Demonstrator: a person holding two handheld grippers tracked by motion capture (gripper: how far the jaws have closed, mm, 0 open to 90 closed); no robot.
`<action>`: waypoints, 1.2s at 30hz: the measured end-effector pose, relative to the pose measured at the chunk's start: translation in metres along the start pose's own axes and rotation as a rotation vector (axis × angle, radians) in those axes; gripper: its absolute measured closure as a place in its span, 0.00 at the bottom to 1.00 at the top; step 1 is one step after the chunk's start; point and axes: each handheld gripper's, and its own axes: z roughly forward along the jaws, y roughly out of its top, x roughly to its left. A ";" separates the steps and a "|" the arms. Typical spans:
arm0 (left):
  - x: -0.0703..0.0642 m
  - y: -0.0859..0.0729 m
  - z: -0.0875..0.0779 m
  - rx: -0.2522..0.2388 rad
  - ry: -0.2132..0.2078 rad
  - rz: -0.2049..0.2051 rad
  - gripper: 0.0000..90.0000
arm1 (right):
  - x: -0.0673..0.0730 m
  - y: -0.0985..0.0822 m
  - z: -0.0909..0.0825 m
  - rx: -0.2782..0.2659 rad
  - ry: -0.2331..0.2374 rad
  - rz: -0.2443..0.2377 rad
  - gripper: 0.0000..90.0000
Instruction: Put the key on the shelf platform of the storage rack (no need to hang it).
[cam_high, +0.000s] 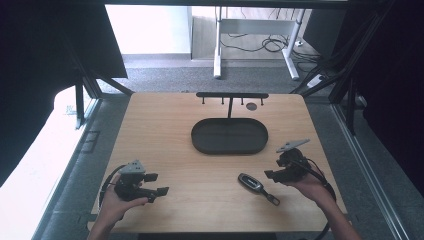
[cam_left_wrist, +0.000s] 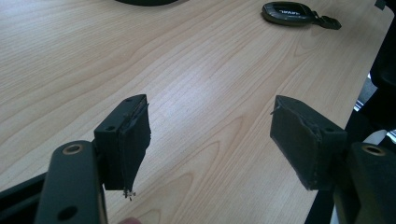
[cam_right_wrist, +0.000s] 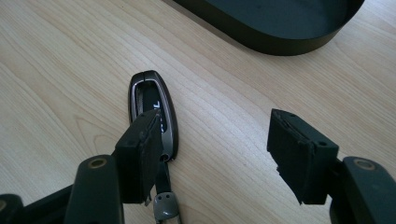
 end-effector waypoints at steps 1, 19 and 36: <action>0.000 0.000 0.000 0.001 0.000 0.000 0.32 | 0.000 0.000 0.001 0.003 0.001 -0.003 0.40; 0.000 0.000 0.001 0.008 -0.002 0.001 0.32 | 0.012 0.006 0.023 0.068 0.014 -0.039 0.40; 0.001 -0.001 -0.003 -0.003 -0.004 -0.001 0.32 | 0.013 0.000 0.051 0.165 0.013 -0.032 0.38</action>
